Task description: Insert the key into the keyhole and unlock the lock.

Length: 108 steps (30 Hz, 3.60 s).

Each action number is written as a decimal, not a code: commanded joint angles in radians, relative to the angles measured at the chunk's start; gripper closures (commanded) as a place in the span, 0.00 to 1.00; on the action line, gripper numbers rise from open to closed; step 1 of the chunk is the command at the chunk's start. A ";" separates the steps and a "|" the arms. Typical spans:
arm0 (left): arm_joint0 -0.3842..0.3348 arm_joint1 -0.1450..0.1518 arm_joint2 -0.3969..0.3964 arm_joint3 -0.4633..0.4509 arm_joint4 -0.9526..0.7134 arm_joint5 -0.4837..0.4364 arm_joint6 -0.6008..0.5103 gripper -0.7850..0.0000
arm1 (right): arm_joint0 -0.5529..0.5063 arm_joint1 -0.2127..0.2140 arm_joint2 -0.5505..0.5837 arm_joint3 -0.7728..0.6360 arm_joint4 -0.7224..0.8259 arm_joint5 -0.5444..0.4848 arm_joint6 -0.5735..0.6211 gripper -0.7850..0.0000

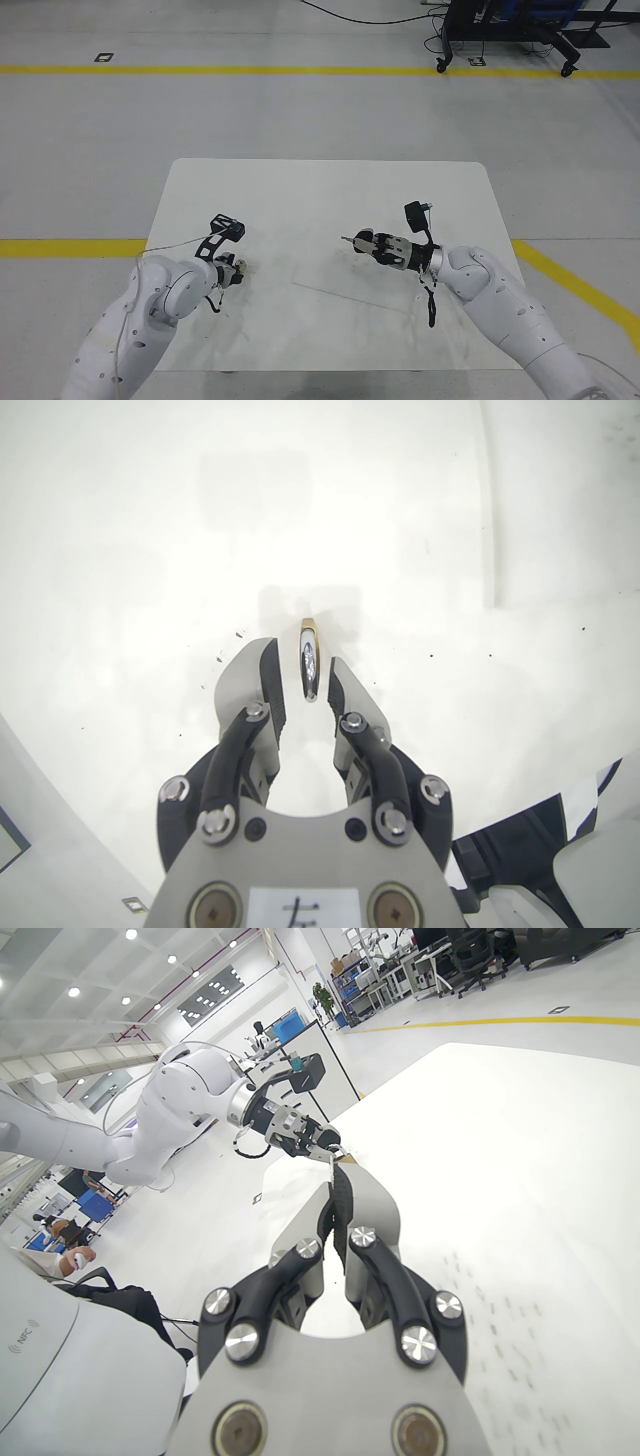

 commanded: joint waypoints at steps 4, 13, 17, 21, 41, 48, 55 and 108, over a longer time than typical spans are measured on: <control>-0.002 -0.002 -0.001 0.008 -0.011 -0.003 0.005 0.69 | 0.000 0.000 0.000 0.000 0.000 0.000 0.000 1.00; -0.020 -0.006 0.009 0.020 -0.011 -0.021 0.011 0.79 | 0.000 0.000 0.000 0.000 0.000 0.000 0.000 1.00; -0.026 -0.008 0.009 0.024 -0.005 -0.020 0.018 1.00 | 0.000 0.000 0.000 0.000 0.000 0.000 0.000 1.00; -0.033 -0.009 0.022 0.037 0.011 -0.040 0.006 1.00 | 0.000 0.000 0.000 0.000 0.000 0.000 0.000 1.00; 0.133 -0.007 -0.192 -0.078 -0.234 -0.206 0.618 1.00 | 0.000 0.000 0.000 0.000 0.000 0.000 0.000 1.00; 0.146 -0.010 -0.219 -0.043 -0.320 -0.302 0.732 1.00 | 0.000 0.000 0.000 0.000 0.000 0.000 0.000 1.00; 0.140 -0.017 -0.197 0.026 -0.504 -0.354 0.724 1.00 | 0.000 0.000 0.000 0.000 0.000 0.000 0.000 1.00; -0.389 -0.181 0.232 0.647 -1.595 0.229 0.469 1.00 | -0.023 -0.071 -0.108 -0.201 0.487 0.514 0.187 1.00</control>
